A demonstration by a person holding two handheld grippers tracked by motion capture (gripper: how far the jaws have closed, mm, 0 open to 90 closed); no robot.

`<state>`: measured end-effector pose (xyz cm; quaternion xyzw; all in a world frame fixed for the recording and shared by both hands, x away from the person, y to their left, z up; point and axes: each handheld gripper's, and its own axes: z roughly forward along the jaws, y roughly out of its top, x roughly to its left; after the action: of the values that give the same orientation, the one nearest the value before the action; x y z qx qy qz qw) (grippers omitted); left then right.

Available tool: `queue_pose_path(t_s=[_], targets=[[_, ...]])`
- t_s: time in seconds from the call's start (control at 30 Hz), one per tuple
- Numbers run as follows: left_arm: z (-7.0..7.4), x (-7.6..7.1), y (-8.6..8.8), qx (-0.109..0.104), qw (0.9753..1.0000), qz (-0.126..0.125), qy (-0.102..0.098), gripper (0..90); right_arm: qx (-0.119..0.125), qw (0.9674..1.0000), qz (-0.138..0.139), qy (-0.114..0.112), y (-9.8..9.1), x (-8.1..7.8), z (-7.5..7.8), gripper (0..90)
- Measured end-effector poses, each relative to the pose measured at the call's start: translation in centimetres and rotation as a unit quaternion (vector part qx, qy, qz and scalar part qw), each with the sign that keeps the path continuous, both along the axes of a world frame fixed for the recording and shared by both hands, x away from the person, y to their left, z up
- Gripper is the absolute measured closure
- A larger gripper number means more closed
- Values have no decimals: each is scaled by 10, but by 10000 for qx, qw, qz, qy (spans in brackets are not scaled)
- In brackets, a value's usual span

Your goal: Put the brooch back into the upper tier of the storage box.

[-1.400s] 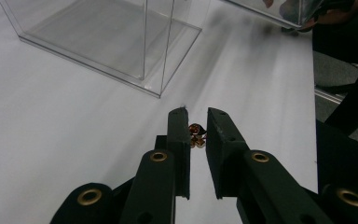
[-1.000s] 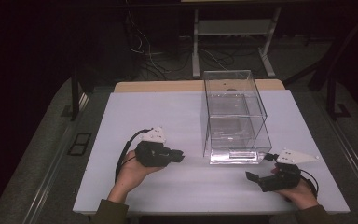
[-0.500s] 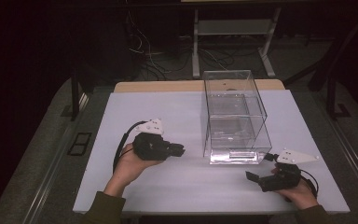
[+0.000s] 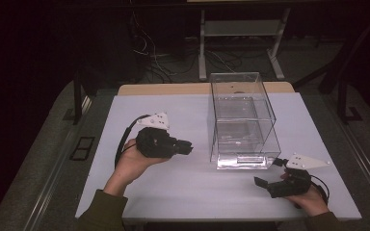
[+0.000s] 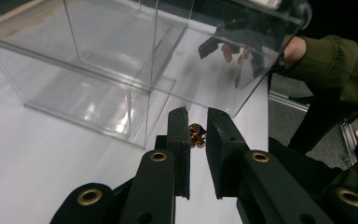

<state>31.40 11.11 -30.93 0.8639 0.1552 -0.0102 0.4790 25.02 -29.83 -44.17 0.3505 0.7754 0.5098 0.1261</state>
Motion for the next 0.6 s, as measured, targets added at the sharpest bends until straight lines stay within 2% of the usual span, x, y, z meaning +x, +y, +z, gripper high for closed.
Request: queue_pose_path(t_s=[0.37, 0.6], targets=[[18, 5, -7, -62, 9999, -117, -35, 788, 3, 10000, -3, -2, 0, 1, -1, 27], [30, 7, -12, -118, 9996, -215, -123, 788, 18, 10000, -7, 53, 1, 0, 0, 27]])
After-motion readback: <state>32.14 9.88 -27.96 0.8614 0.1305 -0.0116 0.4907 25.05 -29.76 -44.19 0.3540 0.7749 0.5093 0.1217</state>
